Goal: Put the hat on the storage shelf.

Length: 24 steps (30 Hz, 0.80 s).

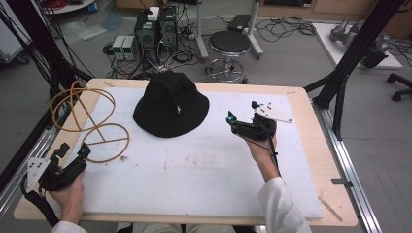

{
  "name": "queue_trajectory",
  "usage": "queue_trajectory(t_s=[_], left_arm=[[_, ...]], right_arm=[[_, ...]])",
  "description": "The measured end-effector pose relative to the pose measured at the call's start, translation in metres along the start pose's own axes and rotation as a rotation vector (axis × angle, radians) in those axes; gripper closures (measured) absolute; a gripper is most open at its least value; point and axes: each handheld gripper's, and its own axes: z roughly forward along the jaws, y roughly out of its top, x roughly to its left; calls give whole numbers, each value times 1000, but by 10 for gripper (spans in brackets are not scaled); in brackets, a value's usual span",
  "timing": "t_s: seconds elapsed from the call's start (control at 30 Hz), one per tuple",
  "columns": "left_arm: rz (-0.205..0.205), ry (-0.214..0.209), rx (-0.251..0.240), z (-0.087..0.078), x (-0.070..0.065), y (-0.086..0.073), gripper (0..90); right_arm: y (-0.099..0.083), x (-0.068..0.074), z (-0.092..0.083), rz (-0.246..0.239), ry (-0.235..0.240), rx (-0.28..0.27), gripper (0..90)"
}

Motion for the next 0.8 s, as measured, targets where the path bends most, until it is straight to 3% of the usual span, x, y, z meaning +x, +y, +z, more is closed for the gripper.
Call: queue_trajectory(t_s=[0.4, 0.8], left_arm=[[-3, -1, 5, 0, 1, 0, 298], [-6, 3, 5, 1, 3, 0, 297]], right_arm=[[10, 24, 42, -21, 43, 14, 73], [2, 52, 88, -14, 95, 37, 73]])
